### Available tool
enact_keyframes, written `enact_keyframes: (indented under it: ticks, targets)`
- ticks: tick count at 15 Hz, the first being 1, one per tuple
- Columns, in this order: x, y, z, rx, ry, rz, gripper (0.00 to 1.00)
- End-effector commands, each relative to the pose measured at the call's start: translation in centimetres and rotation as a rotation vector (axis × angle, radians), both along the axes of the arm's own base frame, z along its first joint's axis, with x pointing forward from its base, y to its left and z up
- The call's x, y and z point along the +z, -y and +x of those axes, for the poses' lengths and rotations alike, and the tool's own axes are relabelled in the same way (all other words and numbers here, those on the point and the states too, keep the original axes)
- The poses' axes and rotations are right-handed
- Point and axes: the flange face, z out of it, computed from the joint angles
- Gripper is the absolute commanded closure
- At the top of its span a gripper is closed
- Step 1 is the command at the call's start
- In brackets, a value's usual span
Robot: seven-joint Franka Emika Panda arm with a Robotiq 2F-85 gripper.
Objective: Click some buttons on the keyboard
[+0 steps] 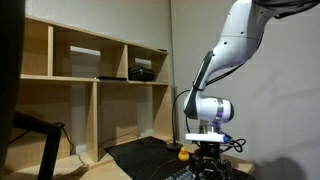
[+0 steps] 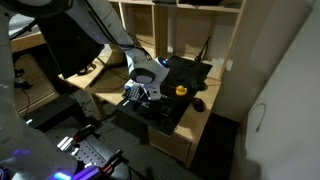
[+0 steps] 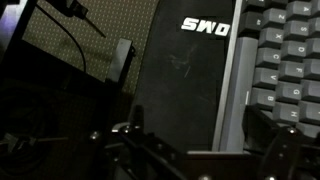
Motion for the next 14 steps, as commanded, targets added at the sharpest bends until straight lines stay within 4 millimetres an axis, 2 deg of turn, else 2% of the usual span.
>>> enact_keyframes:
  ticks: [1, 3, 5, 9, 10, 11, 13, 14]
  targets:
    - [-1.2, 0.6, 0.1, -0.006, 0.002, 0.025, 0.00]
    - [1.6, 0.4, -1.3, 0.019, 0.021, 0.025, 0.00]
    - [4.5, 0.4, -3.7, 0.058, -0.015, -0.007, 0.00]
    - [11.0, 1.6, -6.8, 0.105, 0.008, -0.022, 0.00]
    - [11.9, 1.8, -7.1, 0.129, -0.020, -0.006, 0.00]
    - [9.6, 1.6, -5.0, 0.115, -0.008, -0.018, 0.00]
    - [12.1, 1.8, -6.0, 0.124, -0.002, -0.007, 0.00]
    - [12.5, 1.7, -6.3, 0.124, 0.002, -0.006, 0.00]
